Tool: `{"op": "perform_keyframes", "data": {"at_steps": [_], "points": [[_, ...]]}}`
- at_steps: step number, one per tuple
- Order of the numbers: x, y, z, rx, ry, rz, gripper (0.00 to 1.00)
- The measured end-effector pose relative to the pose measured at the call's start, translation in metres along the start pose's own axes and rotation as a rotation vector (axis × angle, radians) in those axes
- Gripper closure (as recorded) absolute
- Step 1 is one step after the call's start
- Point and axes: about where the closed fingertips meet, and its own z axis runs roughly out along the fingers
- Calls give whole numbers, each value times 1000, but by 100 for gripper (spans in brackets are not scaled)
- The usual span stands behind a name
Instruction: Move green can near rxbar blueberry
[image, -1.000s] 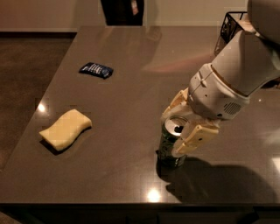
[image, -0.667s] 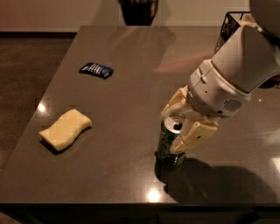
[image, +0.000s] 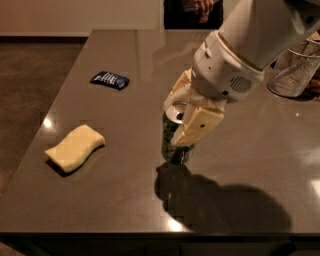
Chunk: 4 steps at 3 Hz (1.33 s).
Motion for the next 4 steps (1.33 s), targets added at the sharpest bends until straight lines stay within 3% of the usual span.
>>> {"op": "perform_keyframes", "data": {"at_steps": [3,4], "points": [[-43,-105,9,60,-3,68,100],[-56,-146,23,95,-13,116,100]]}}
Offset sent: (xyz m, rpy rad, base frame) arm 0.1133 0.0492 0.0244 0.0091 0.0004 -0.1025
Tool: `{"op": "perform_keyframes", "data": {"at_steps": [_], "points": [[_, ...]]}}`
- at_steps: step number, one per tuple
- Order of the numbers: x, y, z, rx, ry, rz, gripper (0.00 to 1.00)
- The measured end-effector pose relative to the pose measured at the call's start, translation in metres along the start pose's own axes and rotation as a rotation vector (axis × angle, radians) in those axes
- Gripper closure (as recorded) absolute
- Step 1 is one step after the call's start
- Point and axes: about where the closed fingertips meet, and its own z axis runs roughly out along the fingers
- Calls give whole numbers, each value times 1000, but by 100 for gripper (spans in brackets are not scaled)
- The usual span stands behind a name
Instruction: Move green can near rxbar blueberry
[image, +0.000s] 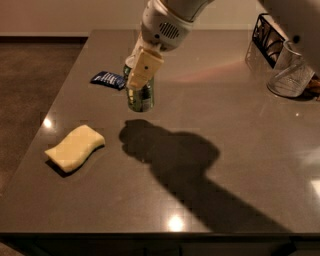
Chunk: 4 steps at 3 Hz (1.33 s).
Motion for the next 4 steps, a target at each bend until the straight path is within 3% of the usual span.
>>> {"op": "perform_keyframes", "data": {"at_steps": [4], "points": [[-22,-88,38,87,-34,141,100]]}}
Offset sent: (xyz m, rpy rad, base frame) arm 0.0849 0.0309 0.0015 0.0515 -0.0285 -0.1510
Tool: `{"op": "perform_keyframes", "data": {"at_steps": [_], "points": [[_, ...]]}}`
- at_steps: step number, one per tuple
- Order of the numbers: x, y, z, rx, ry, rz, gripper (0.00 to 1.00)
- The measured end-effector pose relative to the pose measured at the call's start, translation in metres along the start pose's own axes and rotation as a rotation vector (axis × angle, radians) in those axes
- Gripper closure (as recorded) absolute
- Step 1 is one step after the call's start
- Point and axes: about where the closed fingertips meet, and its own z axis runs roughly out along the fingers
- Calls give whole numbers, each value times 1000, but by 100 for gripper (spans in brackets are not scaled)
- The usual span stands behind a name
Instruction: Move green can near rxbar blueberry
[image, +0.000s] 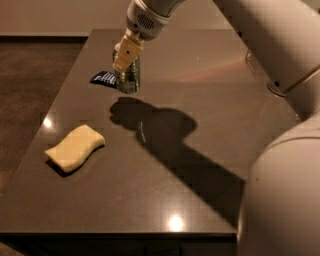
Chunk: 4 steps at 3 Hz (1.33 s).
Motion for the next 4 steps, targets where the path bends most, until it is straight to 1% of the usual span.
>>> {"op": "perform_keyframes", "data": {"at_steps": [1,2,3,4], "points": [[7,-19,14,-1,6,47,100],[14,-36,24,10,13,72,100],[23,-47,38,13,35,82,74],[27,-51,45,13,45,85,50]]}}
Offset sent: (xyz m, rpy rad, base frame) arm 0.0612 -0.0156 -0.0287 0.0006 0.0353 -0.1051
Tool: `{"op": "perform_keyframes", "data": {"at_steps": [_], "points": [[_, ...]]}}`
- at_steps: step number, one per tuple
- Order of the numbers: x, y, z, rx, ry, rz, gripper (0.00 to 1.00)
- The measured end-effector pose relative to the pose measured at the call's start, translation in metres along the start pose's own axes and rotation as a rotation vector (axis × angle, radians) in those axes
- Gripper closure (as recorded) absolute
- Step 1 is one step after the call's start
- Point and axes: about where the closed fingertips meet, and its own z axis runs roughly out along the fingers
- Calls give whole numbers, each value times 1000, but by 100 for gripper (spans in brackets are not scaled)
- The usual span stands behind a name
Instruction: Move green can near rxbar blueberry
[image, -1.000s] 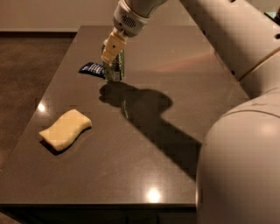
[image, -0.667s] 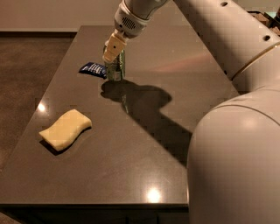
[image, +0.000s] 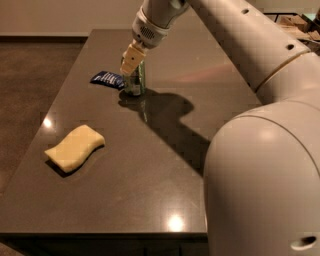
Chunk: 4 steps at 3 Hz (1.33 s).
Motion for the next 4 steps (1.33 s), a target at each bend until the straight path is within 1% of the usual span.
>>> {"op": "perform_keyframes", "data": {"at_steps": [2,3,4], "points": [[-1,1,7,-8,2,-2,4],[-1,1,9,-10,3,-2,0],[-1,1,9,-11,3,-2,0]]}}
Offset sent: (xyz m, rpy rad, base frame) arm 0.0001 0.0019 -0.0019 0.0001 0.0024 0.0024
